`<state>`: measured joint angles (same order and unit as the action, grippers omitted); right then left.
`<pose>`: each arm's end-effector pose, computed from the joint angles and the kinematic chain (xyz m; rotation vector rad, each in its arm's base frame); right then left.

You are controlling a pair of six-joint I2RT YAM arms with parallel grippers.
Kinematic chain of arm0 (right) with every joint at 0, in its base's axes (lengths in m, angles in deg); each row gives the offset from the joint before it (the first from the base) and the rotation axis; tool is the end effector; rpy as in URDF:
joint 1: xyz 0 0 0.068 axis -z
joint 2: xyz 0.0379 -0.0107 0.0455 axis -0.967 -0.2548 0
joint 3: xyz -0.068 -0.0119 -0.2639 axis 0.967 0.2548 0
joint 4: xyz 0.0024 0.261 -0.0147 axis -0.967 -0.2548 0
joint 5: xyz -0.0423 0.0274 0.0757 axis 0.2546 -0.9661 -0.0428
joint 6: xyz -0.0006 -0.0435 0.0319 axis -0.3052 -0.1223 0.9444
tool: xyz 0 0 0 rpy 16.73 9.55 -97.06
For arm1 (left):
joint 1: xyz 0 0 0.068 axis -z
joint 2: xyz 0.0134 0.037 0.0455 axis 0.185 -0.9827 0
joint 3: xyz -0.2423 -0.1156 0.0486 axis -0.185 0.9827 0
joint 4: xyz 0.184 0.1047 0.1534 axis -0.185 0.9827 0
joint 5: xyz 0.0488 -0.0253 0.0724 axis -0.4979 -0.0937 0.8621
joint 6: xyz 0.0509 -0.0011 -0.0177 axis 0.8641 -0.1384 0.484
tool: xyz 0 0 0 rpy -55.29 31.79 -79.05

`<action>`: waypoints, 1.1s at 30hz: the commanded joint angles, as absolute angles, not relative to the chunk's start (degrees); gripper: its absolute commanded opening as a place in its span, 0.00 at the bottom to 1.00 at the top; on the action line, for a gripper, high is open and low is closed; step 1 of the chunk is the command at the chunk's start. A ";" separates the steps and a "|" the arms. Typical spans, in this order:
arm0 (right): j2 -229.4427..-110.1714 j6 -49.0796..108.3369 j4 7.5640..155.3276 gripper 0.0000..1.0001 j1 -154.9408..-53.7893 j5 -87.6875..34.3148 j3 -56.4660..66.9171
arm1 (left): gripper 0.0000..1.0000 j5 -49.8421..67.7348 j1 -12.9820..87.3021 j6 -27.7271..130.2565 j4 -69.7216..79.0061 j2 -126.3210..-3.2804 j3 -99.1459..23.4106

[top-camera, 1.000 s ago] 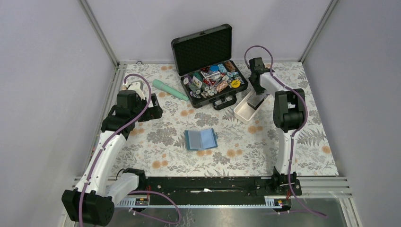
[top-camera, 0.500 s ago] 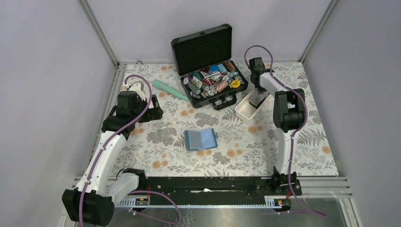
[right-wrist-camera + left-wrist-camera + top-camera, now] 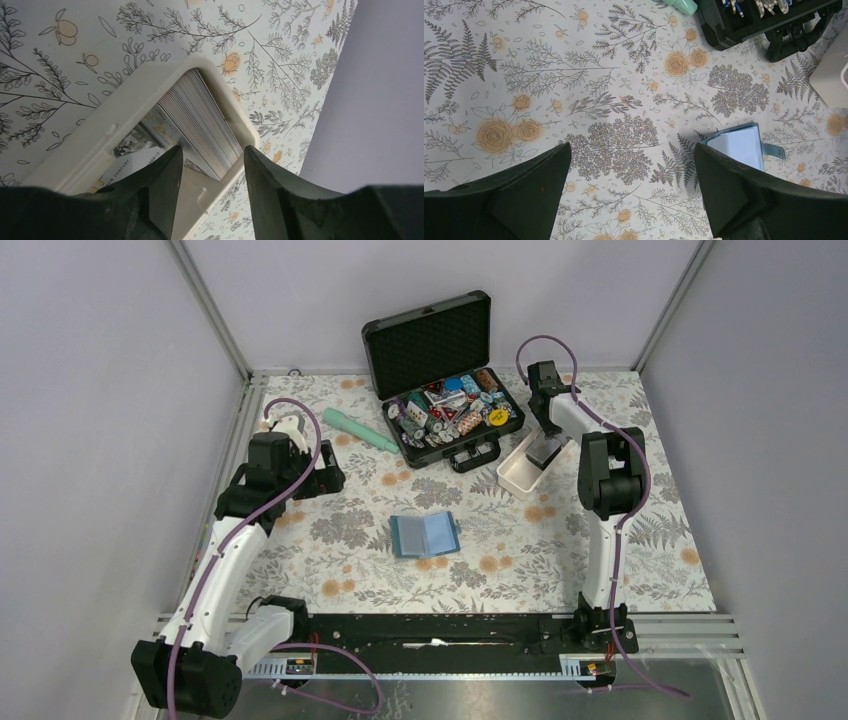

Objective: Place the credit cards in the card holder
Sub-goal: Pick up the credit card from the storage box.

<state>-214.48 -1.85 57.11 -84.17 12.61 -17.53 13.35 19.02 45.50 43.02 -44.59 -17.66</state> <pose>0.4802 0.0565 0.1858 -0.4811 2.4144 -0.8026 0.1993 -0.0316 0.3067 -0.1424 2.2733 -0.3137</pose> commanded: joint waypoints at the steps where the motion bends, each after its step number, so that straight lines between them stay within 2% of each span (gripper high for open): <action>1: -213.96 -2.39 57.82 0.55 -83.98 9.81 -17.85 | 0.99 12.79 18.75 46.32 40.30 -43.81 -17.73; 18: -217.02 -3.79 57.83 0.58 -84.00 9.87 -17.70 | 0.99 12.66 18.75 46.32 40.32 -43.93 -17.65; 33: -217.34 -4.86 58.82 0.40 -84.00 12.28 -17.55 | 0.99 12.72 18.74 46.32 40.32 -43.90 -17.64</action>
<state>-216.08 -4.91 58.36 -84.25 12.13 -17.53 13.33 19.02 45.50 43.02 -44.59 -17.66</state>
